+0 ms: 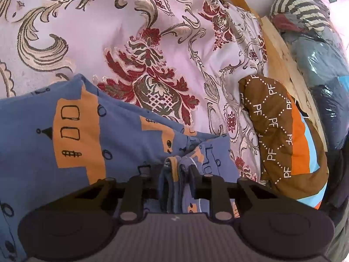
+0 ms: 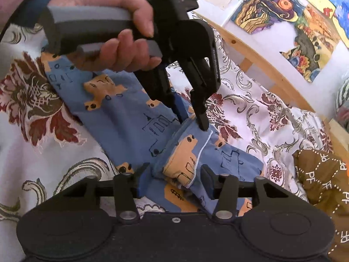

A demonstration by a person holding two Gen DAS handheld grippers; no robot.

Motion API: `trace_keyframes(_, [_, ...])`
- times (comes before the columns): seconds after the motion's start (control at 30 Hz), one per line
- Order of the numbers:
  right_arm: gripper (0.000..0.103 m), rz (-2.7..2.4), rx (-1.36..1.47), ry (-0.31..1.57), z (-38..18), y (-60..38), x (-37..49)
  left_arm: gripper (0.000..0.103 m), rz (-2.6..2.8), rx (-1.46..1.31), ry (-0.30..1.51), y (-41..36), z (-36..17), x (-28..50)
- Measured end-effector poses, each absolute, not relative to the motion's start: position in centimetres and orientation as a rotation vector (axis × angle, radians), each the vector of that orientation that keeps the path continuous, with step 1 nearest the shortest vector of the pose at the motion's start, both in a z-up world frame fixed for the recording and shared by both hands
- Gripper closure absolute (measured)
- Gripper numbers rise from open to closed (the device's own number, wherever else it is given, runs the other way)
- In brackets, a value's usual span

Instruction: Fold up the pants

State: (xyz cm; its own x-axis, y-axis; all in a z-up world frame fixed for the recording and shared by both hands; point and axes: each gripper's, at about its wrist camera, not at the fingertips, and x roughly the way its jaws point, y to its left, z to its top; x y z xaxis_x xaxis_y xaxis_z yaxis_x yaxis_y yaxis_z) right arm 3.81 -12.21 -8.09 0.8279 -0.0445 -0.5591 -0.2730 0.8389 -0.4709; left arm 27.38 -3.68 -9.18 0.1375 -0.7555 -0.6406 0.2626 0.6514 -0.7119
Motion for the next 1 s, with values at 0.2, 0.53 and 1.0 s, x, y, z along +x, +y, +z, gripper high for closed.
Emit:
trace_keyframes(0.2, [0.079, 0.116, -0.552, 0.589, -7.9, -12.5, 3.9, 0.08, -0.778, -0.502, 1.232, -3.7, -8.9, 27.3])
trace_keyframes(0.53, [0.08, 0.154, -0.471, 0.562, -5.4, -11.7, 3.1, 0.082, -0.807, -0.482, 1.216, -3.5, -7.4, 26.7])
trace_keyframes(1.0, [0.081, 0.285, -0.429, 0.575, -5.1, -7.1, 3.7, 0.082, -0.696, -0.311, 1.181, 1.1, -4.7, 24.9])
